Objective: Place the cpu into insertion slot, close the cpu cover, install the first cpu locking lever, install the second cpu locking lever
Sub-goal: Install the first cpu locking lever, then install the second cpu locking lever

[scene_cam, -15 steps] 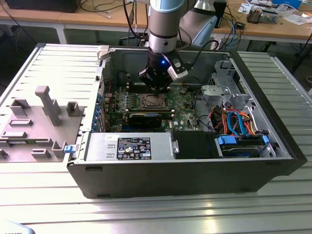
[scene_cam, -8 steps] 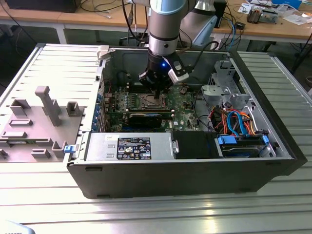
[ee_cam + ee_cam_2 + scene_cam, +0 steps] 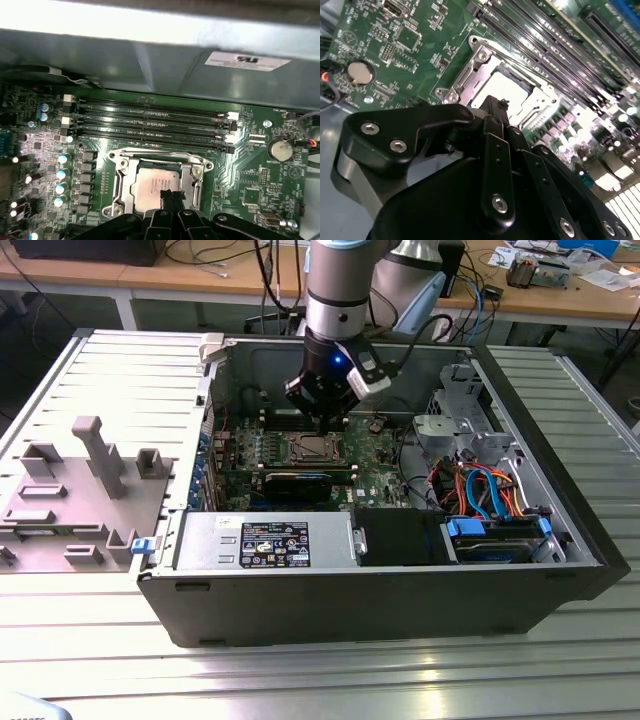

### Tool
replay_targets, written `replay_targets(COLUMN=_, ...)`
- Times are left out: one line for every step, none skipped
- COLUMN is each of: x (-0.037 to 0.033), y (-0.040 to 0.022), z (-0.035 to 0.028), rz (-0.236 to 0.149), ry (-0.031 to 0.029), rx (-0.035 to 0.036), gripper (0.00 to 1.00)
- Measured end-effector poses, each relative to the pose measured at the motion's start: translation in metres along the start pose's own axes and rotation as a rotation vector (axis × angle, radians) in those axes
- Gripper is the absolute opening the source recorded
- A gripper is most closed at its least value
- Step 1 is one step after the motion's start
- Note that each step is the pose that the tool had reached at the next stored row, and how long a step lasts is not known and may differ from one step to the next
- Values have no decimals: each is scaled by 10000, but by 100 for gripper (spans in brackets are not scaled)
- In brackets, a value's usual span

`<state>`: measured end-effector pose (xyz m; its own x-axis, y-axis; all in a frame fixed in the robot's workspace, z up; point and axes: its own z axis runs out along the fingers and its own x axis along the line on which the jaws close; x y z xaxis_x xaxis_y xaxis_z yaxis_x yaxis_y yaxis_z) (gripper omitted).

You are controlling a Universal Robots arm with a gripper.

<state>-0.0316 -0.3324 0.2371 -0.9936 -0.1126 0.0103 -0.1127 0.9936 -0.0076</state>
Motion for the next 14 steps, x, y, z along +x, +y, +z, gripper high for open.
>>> replay_targets(x=0, y=0, z=-17, rz=0, ry=-1, rx=0, gripper=11)
replay_targets(x=0, y=0, z=-25, rz=0, ry=-1, rx=0, gripper=11)
replay_targets(x=0, y=0, z=-26, rz=0, ry=-1, rx=-1, gripper=11)
replay_targets(x=0, y=0, z=-26, rz=0, ry=-2, rx=-2, gripper=11)
replay_targets(x=0, y=0, z=-26, rz=0, ry=-2, rx=-3, gripper=11)
replay_targets(x=0, y=0, z=-27, rz=0, ry=-1, rx=-2, gripper=11)
replay_targets(x=0, y=0, z=-27, rz=0, ry=0, rx=-2, gripper=11)
replay_targets(x=0, y=0, z=-27, rz=0, ry=-1, rx=-2, gripper=11)
replay_targets(x=0, y=0, z=-27, rz=0, ry=-1, rx=-2, gripper=11)
replay_targets(x=0, y=0, z=-27, rz=1, ry=-1, rx=-3, gripper=11)
replay_targets(x=0, y=0, z=-27, rz=0, ry=0, rx=-3, gripper=11)
replay_targets(x=0, y=0, z=-27, rz=0, ry=-1, rx=-4, gripper=11)
replay_targets(x=0, y=0, z=-27, rz=1, ry=-1, rx=-5, gripper=11)
replay_targets(x=1, y=-8, z=-28, rz=-2, ry=1, rx=-2, gripper=11)
